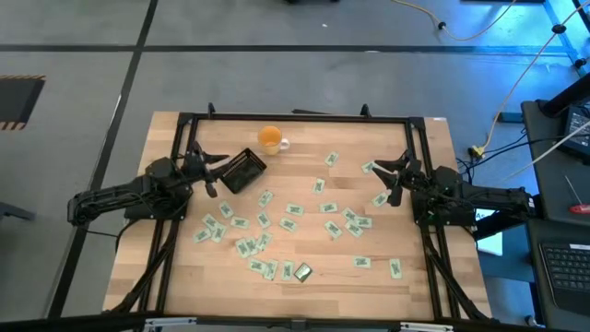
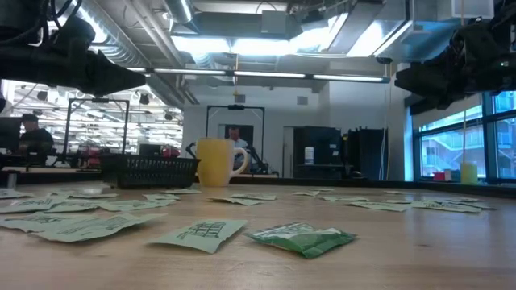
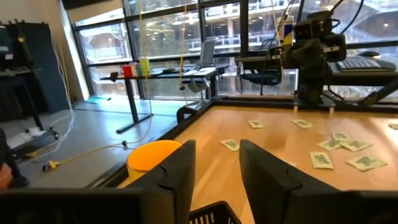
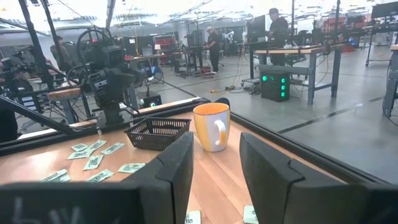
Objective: Pick and place Stevia / Truvia into bins
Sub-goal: Put the green stevia packet into the black bin
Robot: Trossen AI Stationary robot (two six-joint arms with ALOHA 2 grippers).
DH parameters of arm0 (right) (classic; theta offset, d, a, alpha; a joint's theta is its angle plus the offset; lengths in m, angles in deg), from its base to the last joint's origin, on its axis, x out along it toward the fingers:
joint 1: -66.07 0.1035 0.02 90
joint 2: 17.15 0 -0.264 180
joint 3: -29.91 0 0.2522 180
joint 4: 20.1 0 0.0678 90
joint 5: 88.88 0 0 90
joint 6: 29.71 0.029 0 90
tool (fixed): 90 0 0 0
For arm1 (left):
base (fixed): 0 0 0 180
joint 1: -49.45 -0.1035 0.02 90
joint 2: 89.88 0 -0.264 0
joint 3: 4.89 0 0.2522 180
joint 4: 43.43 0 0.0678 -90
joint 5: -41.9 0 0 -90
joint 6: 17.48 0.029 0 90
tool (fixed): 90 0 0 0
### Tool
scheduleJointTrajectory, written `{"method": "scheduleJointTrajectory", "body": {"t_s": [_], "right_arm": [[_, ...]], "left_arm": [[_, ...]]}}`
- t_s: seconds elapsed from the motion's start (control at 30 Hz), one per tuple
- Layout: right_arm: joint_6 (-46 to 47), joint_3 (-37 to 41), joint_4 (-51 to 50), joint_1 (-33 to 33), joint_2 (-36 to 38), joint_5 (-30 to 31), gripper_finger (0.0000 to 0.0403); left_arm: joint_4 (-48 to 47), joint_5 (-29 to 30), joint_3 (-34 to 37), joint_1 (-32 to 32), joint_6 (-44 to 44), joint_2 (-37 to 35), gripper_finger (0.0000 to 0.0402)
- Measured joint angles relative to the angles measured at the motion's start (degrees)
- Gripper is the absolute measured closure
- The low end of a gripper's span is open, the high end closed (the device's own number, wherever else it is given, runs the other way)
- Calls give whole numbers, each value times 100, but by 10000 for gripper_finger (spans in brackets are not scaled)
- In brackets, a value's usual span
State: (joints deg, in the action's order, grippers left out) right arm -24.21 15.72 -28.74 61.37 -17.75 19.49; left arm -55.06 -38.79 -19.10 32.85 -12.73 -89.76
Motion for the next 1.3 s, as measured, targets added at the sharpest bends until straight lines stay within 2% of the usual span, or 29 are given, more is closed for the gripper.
{"method": "scheduleJointTrajectory", "body": {"t_s": [0.23,0.33,0.43,0.53,0.63,0.87,1.1,1.3], "right_arm": [[2,0,24,1,0,0,268],[2,0,23,-1,0,0,268],[-20,2,25,-1,0,0,268],[-169,2,100,0,0,0,268],[-314,1,271,0,0,0,268],[-494,0,778,1,0,2,268],[-734,0,784,1,0,0,268],[-732,0,676,1,0,1,268]], "left_arm": [[27,-145,-2,0,-168,0,248],[201,-157,-1,7,-664,3,248],[777,-256,-1,30,-1178,172,251],[1431,-421,-2,164,-928,586,253],[1884,-392,-94,331,-598,1190,251],[1798,-302,-1024,799,-417,3253,252],[529,-115,-2466,1137,-224,5443,260],[-232,-107,-3559,1215,-154,6868,261]]}}
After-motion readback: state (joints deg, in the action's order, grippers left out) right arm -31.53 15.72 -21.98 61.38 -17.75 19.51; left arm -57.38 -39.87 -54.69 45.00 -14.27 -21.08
